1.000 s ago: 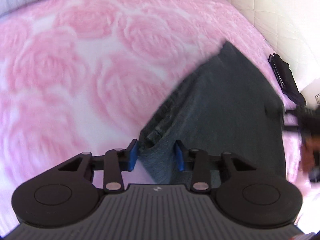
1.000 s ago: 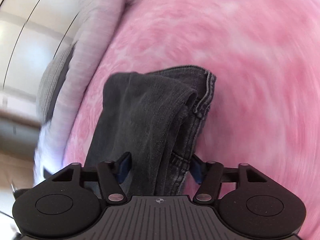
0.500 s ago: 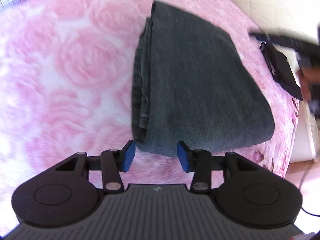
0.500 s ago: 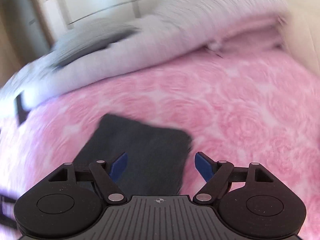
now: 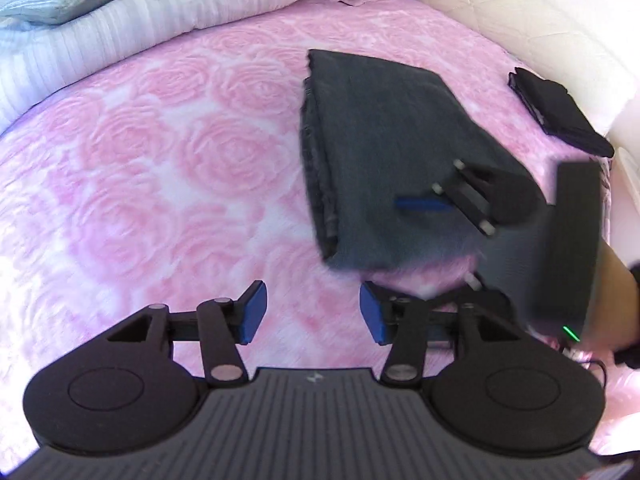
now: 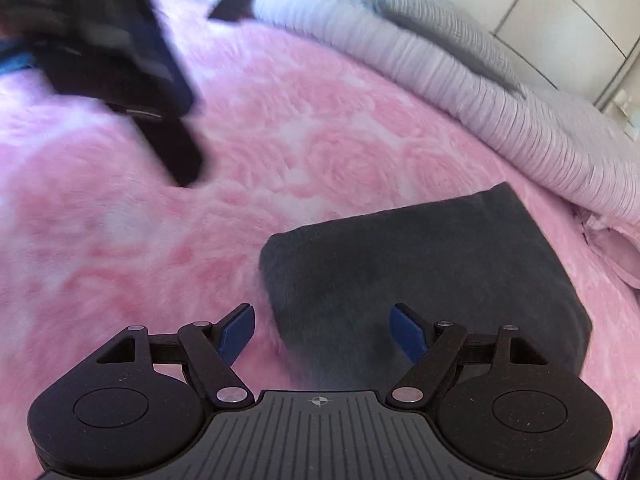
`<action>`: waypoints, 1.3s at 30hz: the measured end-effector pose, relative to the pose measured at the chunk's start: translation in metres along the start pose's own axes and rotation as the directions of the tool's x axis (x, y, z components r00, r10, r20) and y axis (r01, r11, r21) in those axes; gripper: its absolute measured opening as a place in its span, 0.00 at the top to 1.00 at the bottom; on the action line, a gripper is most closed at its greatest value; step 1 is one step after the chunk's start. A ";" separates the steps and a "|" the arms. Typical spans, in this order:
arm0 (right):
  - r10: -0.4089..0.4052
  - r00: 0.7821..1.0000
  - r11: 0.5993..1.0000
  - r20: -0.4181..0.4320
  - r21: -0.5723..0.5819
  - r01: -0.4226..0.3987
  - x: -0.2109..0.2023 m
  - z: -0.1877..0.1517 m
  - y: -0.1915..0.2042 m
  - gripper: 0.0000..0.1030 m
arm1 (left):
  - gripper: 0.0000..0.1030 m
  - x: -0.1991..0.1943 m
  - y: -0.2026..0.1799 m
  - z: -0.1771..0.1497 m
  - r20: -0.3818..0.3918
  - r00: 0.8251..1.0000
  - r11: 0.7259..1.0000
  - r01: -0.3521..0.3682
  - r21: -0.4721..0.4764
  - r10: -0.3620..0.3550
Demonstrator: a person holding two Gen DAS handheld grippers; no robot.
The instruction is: Fold clothes
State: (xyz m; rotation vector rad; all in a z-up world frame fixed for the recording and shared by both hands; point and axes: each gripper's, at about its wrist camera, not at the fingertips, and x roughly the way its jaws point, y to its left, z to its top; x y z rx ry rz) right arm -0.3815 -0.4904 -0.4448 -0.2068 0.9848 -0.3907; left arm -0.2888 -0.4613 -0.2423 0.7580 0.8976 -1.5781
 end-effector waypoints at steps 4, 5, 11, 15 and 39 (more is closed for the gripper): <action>-0.076 0.996 0.994 -0.055 -0.082 0.072 0.025 0.015 0.014 0.30 | 0.56 -0.019 0.007 -0.014 0.022 1.000 1.000 -0.002 0.025 0.002; -0.069 0.995 0.994 -0.066 -0.088 0.063 0.022 0.017 0.012 0.40 | 0.55 -0.023 0.009 -0.017 0.027 1.000 0.999 -0.003 0.032 0.002; 0.013 0.994 0.990 -0.111 -0.141 -0.029 -0.016 0.007 -0.006 0.74 | 0.55 -0.051 0.020 -0.037 0.059 0.998 0.997 -0.007 0.077 0.002; 0.072 0.987 0.972 -0.144 -0.212 -0.102 -0.077 -0.022 0.002 0.76 | 0.55 -0.053 -0.002 -0.033 0.083 0.996 0.969 0.008 0.246 -0.029; -0.017 0.991 0.840 -0.133 0.535 0.086 -0.223 -0.149 -0.002 0.77 | 0.42 0.108 -0.088 0.038 0.003 0.998 0.656 0.039 0.754 -0.064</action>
